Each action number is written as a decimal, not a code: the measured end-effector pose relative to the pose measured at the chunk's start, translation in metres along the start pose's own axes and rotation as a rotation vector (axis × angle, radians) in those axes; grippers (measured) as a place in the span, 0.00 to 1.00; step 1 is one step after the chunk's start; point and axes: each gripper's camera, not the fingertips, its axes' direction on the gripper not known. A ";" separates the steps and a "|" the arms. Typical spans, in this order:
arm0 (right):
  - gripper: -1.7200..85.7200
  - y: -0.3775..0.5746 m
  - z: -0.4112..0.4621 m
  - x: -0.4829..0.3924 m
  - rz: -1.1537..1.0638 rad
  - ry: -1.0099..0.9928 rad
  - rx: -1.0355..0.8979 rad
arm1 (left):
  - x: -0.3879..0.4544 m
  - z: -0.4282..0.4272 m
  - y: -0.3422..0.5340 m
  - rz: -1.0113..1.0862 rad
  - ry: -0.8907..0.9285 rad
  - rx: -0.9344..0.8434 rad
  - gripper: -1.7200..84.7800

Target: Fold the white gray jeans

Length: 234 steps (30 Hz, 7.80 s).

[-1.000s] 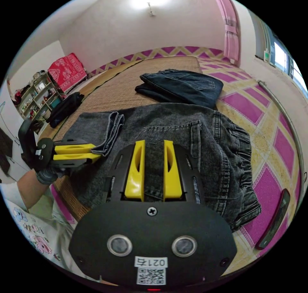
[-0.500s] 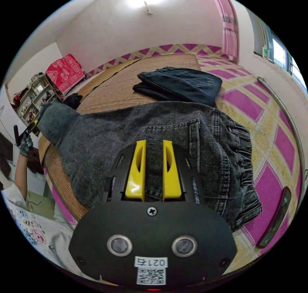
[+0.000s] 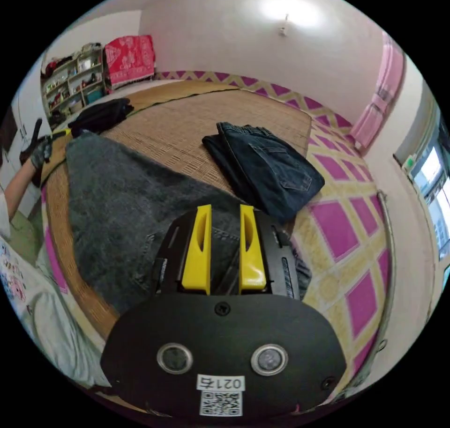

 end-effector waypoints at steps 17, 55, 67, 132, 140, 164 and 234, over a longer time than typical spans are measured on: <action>0.02 -0.004 0.042 0.083 -0.287 -0.227 -0.299 | 0.049 0.064 -0.055 0.484 0.185 -0.390 0.05; 0.03 0.161 -0.197 -0.050 0.320 -0.368 0.286 | 0.030 -0.392 0.111 -0.185 0.247 -0.033 0.01; 0.07 0.112 -0.065 -0.081 0.110 0.017 0.008 | 0.059 -0.349 0.099 -0.096 0.042 -0.162 0.07; 0.05 0.094 -0.249 0.205 0.871 -0.625 0.436 | -0.138 -0.448 -0.115 -0.397 0.351 0.009 0.01; 0.10 -0.002 -0.085 0.261 0.941 -0.396 0.097 | -0.152 -0.251 -0.208 -0.461 0.233 -0.274 0.04; 0.06 0.037 -0.019 -0.025 -0.035 -0.421 -0.234 | -0.135 -0.119 -0.125 -0.272 0.160 -0.365 0.01; 0.17 0.191 -0.018 0.172 0.870 -0.064 0.126 | 0.556 0.250 0.318 0.608 0.274 -0.229 0.09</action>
